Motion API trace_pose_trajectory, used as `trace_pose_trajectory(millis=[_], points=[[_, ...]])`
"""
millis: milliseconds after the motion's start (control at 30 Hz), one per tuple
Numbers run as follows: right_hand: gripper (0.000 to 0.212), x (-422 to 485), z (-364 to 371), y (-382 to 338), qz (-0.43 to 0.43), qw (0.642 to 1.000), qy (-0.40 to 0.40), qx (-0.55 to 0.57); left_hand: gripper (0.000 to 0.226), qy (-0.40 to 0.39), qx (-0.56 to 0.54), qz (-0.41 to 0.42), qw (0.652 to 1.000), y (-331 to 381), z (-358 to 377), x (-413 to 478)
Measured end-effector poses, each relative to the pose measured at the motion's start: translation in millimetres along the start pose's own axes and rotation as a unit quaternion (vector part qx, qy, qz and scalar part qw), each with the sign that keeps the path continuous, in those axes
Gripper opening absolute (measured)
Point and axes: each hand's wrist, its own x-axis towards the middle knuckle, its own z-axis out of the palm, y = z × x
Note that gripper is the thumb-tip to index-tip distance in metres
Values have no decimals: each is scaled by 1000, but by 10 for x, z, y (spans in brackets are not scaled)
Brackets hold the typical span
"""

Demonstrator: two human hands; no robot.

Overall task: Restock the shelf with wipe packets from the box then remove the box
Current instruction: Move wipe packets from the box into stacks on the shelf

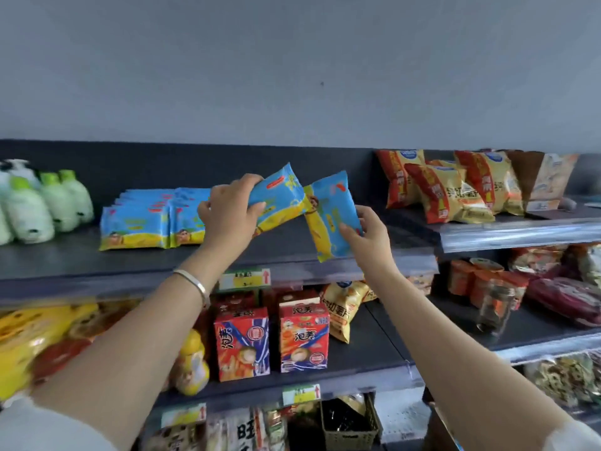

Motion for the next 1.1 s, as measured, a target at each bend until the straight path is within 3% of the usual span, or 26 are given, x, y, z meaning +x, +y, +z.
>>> trace_pose_trajectory(millis=[133,267,467,600,900,967,1100], points=[[26,248,926,-202,-53,989,-55,-123,35,-13,52,-22,998,-941,-452,193],[37,378,1619,-395,-115,933,-102,-324,39,-74,115,-58,989,-1804,-763,303],[40,476,2230,-437,-121,867,-190,-445,43,-177,213,-42,960,-2527,-801,412],[40,659,2437,-446,-121,826,-231,-499,41,-190,225,-16,955,-2717,-690,485],[61,679,2590,-270,-159,821,-202,-510,69,-165,255,74,950,-2908,-513,524],[61,664,2584,-222,-168,821,-189,-512,71,-146,264,106,947,-2946,-458,523],[56,625,2582,-183,-167,827,-191,-502,68,-186,257,118,941,-2980,-391,557]])
